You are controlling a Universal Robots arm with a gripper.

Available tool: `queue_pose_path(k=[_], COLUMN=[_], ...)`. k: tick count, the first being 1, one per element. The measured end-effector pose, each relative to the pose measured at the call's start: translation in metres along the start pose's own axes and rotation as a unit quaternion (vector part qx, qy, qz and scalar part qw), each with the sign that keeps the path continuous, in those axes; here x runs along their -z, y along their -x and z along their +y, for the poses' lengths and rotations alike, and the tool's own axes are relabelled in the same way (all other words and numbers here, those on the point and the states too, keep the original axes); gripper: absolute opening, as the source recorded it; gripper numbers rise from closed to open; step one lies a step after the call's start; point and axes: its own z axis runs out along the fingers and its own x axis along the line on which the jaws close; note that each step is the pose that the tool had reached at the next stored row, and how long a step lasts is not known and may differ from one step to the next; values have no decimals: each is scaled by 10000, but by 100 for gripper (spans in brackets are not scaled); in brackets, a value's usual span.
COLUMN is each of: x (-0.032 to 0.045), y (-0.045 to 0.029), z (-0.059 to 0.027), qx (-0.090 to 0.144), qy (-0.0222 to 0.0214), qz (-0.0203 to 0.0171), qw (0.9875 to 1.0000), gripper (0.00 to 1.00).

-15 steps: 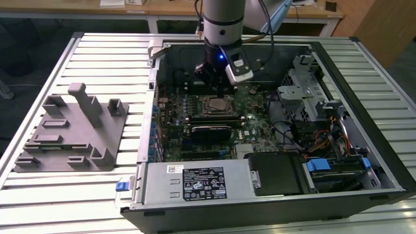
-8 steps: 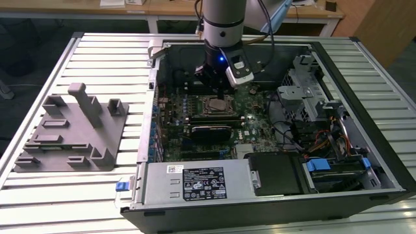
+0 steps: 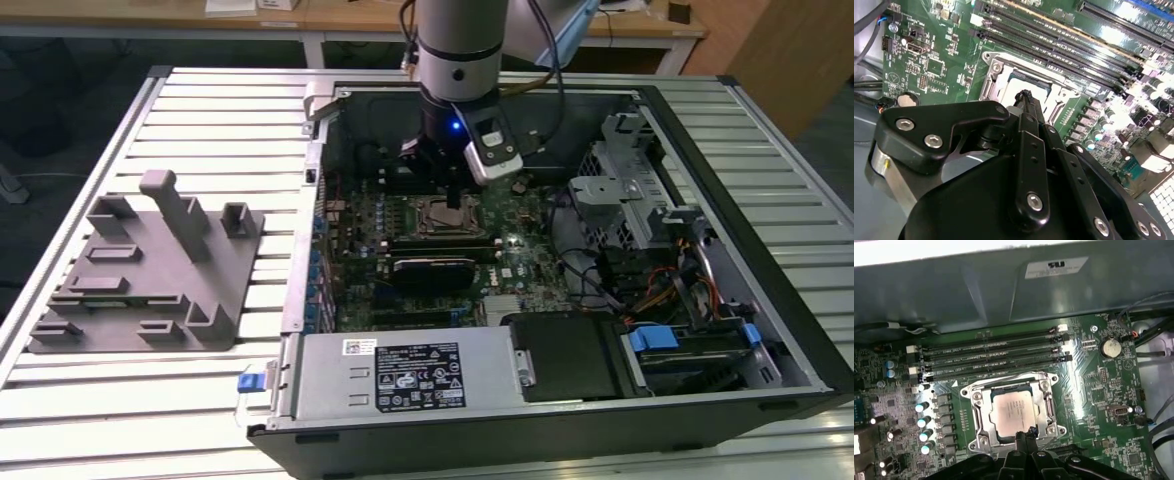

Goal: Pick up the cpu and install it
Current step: 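Install the second cpu locking lever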

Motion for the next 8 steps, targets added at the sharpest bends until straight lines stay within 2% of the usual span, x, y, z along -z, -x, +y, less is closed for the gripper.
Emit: queue_pose_path(k=[5, 8], x=[-4, -10], y=[10, 16], z=[-61, -97], qx=[0, 1], qy=[-3, -5], qz=[13, 35], qw=[10000, 10000], gripper=[11, 11])
